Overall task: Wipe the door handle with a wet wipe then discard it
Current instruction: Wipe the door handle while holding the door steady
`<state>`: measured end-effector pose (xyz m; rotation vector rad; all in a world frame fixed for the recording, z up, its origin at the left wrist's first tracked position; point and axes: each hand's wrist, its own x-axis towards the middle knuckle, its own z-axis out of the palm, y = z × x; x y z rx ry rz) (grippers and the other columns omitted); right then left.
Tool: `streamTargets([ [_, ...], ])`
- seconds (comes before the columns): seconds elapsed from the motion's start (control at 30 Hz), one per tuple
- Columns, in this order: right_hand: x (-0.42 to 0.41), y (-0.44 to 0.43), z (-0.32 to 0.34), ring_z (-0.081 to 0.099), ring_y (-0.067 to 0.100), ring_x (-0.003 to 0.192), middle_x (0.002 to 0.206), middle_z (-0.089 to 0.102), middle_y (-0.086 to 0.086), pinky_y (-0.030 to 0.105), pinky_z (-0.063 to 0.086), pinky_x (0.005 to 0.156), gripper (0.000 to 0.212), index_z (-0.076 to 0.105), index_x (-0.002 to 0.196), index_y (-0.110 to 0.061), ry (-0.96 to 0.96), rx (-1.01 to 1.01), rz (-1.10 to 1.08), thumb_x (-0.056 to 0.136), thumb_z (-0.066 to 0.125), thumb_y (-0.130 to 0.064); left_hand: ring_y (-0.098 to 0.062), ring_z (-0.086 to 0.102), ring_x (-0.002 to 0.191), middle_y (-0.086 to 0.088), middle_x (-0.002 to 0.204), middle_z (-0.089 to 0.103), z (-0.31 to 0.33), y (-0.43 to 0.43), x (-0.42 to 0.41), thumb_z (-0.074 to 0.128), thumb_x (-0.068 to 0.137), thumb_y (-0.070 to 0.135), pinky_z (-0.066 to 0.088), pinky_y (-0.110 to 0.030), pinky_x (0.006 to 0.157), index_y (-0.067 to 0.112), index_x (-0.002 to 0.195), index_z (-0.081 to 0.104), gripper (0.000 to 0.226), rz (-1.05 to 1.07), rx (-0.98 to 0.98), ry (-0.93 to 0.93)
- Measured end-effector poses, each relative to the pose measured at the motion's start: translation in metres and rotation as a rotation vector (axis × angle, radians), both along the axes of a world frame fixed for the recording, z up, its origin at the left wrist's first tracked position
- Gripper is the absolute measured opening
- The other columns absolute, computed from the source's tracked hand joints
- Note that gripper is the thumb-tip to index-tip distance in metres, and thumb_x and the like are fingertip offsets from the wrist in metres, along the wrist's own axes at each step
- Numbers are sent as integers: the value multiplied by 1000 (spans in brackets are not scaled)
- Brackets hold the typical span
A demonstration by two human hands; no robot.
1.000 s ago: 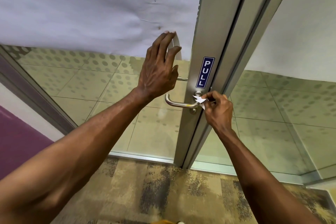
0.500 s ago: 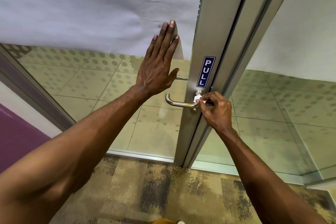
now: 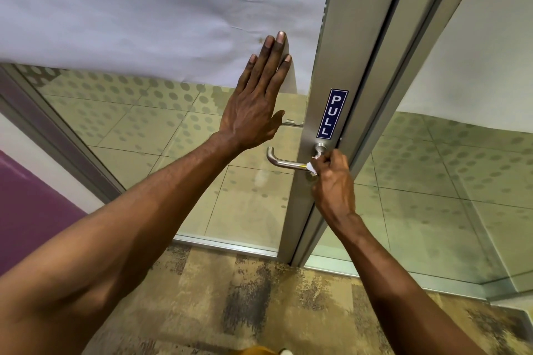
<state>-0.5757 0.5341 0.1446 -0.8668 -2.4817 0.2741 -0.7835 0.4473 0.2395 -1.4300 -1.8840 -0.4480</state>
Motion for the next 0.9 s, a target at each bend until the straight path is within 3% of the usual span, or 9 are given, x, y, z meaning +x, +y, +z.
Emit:
streamTargets([
  [0.1, -10, -19, 8, 51, 37, 128, 139, 53, 23, 48, 59, 97, 30, 71, 124, 2, -110, 56, -1, 95, 64, 5, -48, 11, 170, -30, 181, 12, 0, 1, 1, 77, 85, 31, 9, -50, 142, 1, 174, 19, 110, 9, 0, -3],
  [0.17, -21, -34, 16, 45, 38, 136, 141, 51, 22, 47, 59, 98, 29, 69, 126, 3, -175, 80, 1, 98, 59, 2, -48, 10, 170, -30, 181, 11, 0, 1, 2, 77, 85, 30, 8, -50, 142, 0, 174, 19, 110, 16, 0, -9],
  [0.3, -46, -58, 29, 48, 36, 122, 130, 53, 21, 42, 57, 84, 26, 70, 119, 5, -226, 63, 14, 96, 59, 3, -48, 10, 170, -30, 181, 11, 0, 0, 5, 77, 84, 25, 10, -51, 142, -1, 173, 19, 110, 18, -7, -12],
  [0.5, -57, -59, 34, 53, 37, 115, 118, 58, 23, 39, 56, 77, 18, 71, 109, 5, -252, 95, 111, 92, 67, 3, -48, 10, 170, -31, 181, 12, 2, 0, 6, 77, 83, 18, 11, -52, 141, -2, 173, 20, 109, 25, -13, -10],
  [0.63, -30, -37, 28, 59, 29, 104, 112, 60, 16, 37, 59, 67, 29, 70, 113, 3, -239, 162, 225, 85, 79, -2, -47, 10, 170, -30, 181, 11, 2, 0, 3, 78, 83, 18, 9, -50, 142, 0, 174, 17, 111, 33, -4, 5],
  [0.8, 1, 13, 15, 47, 33, 115, 126, 53, 19, 47, 52, 87, 31, 66, 125, -2, -253, 136, 286, 96, 55, -1, -45, 8, 171, -27, 182, 7, -3, 1, -3, 82, 84, 25, 6, -47, 142, 3, 175, 12, 117, 32, -14, 28],
  [0.9, 10, 39, 18, 55, 28, 112, 123, 55, 11, 40, 56, 76, 29, 69, 122, -9, -246, 157, 317, 93, 67, -6, -44, 4, 171, -26, 182, 6, -3, 3, -5, 88, 85, 29, 10, -49, 142, 4, 175, 11, 121, 20, -1, 30],
])
